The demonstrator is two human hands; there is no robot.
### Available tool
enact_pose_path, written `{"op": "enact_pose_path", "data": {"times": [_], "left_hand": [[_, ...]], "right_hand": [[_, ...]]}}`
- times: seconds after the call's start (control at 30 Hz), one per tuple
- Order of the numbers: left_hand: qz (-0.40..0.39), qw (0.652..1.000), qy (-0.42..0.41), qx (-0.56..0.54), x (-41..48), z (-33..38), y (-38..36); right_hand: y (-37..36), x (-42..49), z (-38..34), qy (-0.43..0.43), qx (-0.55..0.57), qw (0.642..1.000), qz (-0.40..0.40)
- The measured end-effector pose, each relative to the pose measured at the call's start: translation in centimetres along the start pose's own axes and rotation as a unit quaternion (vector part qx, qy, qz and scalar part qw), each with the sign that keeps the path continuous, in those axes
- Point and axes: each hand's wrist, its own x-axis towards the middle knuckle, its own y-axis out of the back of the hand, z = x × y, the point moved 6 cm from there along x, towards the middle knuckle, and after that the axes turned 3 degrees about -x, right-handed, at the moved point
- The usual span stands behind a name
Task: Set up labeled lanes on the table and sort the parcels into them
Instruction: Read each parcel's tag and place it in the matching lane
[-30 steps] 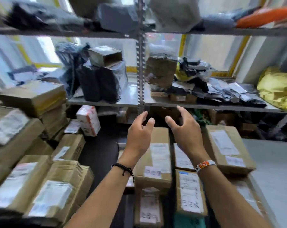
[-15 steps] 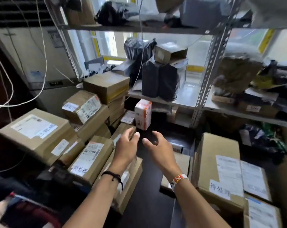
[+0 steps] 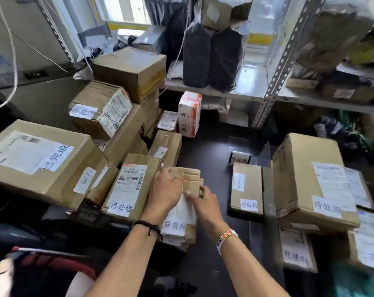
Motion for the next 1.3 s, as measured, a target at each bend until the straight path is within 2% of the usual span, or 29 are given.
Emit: {"op": "enact_pose_path", "data": {"times": [0.17, 0.33, 0.47, 0.7, 0.93, 1.07, 1.3], "left_hand": [[-0.050, 0.987, -0.036, -0.151, -0.4, 1.5, 0.6], [-0.103, 0.956, -0.111, -0.253, -0.3, 6.0, 1.7], [-0.215, 0.920, -0.118, -0.307, -1.7, 8.9, 0.8], [-0.168, 0.874, -0.226, -0.396, -4.5, 15.7, 2.1], [-0.154, 0.855, -0.295, -0.397, -6.7, 18.3, 2.6], [-0.157, 0.855, -0.306, -0.389, -8.0, 18.9, 2.3], [-0.210, 0.846, -0.305, -0.384, -10.3, 20.0, -1.3]], "right_hand": [[3.2, -3.4, -4.2, -0.004, 0.189, 0.981, 0.039], [8.4, -5.5, -10.5, 0.104, 0.259, 0.956, 0.092], [12.1, -7.4, -15.4, 0.194, 0.260, 0.937, 0.130], [15.8, -10.5, -19.9, 0.283, 0.248, 0.916, 0.138], [17.1, -13.5, -20.4, 0.327, 0.231, 0.907, 0.133], [17.9, -14.7, -20.0, 0.331, 0.234, 0.904, 0.138], [20.9, -17.5, -18.4, 0.328, 0.238, 0.897, 0.176]]}}
